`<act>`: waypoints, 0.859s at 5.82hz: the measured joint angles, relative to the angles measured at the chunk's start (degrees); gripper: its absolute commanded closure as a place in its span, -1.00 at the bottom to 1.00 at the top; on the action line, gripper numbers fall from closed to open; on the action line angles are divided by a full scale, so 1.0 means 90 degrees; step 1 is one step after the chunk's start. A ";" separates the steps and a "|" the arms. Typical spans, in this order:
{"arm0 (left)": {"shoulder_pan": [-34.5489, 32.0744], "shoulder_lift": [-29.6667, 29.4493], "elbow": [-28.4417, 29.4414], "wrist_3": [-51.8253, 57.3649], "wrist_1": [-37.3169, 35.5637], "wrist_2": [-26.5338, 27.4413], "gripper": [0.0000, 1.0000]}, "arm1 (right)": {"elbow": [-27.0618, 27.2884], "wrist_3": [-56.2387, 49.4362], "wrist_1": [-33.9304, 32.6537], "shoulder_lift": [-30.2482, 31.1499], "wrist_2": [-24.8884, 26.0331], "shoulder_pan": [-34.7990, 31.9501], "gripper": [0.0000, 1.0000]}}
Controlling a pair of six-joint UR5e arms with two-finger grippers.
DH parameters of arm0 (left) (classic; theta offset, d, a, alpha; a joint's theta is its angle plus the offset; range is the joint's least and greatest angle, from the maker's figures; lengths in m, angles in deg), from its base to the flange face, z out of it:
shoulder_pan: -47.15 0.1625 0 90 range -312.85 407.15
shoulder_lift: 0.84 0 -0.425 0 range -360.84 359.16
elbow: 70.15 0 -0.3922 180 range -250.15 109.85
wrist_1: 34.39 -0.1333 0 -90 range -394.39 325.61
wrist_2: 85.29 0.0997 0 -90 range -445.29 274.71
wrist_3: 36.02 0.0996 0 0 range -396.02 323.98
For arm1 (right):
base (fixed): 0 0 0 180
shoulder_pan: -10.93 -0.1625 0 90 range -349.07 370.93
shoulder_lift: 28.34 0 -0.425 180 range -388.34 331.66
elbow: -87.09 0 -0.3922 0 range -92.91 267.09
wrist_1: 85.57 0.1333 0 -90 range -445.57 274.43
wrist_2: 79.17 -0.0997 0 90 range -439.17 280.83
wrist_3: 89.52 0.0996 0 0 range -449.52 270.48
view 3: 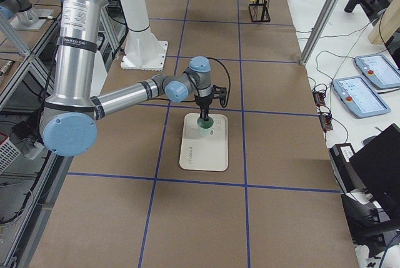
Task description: Left arm grabs green cup and hands to right arm on tray
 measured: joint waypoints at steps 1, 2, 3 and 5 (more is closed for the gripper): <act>-0.0002 0.0009 -0.0010 0.0004 -0.0003 -0.0002 -1.00 | -0.0194 -0.0015 0.0226 -0.0022 -0.0003 0.0022 -1.00; -0.0002 0.0012 -0.0013 0.0004 -0.0007 -0.0006 -1.00 | -0.0249 -0.0032 0.0335 -0.0053 -0.0021 0.0020 -1.00; -0.0003 0.0014 -0.0015 0.0005 -0.0009 -0.0010 -1.00 | -0.0211 -0.0101 0.0307 -0.0074 -0.0125 -0.0108 -1.00; -0.0003 0.0014 -0.0015 0.0005 -0.0010 -0.0012 -1.00 | -0.0160 -0.1069 -0.0360 -0.0354 -0.0556 -0.0893 -1.00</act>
